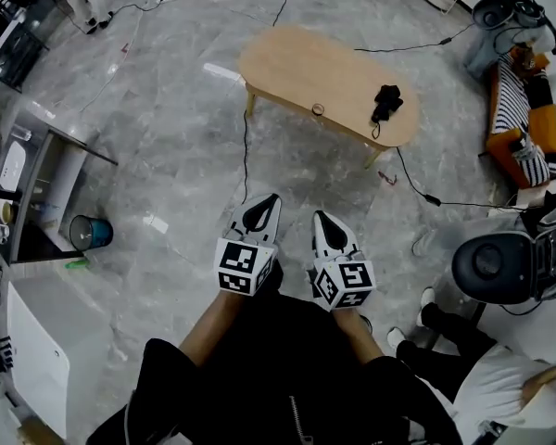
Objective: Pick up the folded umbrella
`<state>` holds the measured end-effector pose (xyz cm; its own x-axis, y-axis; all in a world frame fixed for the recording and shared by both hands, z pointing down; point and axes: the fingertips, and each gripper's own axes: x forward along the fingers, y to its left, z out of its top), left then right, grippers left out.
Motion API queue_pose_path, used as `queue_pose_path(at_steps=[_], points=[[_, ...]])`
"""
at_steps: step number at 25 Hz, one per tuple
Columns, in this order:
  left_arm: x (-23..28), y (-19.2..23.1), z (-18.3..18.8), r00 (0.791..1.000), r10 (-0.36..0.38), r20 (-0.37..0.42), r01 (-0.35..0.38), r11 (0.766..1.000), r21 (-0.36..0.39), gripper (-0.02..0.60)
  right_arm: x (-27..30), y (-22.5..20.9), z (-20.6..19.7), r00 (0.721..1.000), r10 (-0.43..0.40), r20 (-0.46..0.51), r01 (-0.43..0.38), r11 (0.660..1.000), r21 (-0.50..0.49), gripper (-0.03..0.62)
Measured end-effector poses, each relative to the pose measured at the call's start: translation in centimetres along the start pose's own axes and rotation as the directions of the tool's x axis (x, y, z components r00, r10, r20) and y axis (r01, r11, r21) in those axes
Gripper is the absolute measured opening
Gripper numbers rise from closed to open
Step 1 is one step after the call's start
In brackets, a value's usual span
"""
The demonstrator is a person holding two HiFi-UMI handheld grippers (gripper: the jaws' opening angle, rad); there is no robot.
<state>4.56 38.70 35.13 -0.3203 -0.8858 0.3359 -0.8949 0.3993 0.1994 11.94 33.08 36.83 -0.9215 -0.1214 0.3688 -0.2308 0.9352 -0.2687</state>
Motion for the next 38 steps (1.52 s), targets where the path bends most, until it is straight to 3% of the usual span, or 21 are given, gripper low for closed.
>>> queue_pose_path(at_steps=[8, 22, 38], points=[[2.7, 4.1, 1.2, 1.000, -0.021, -0.007, 0.021, 1.000, -0.002, 0.015, 5.0, 0.1, 1.7, 1.000, -0.017, 0.008, 0.017, 1.000, 0.002, 0.011], [6.3, 7.8, 3.2, 0.999, -0.053, -0.005, 0.053, 0.999, 0.011, 0.015, 9.5, -1.1, 3.7, 0.997, -0.069, 0.015, 0.069, 0.998, 0.007, 0.011], [9.5, 5.4, 3.4, 0.989, -0.142, -0.032, 0.143, 0.988, 0.049, 0.015, 8.1, -4.8, 3.7, 0.984, -0.173, 0.040, 0.171, 0.983, 0.061, 0.011]])
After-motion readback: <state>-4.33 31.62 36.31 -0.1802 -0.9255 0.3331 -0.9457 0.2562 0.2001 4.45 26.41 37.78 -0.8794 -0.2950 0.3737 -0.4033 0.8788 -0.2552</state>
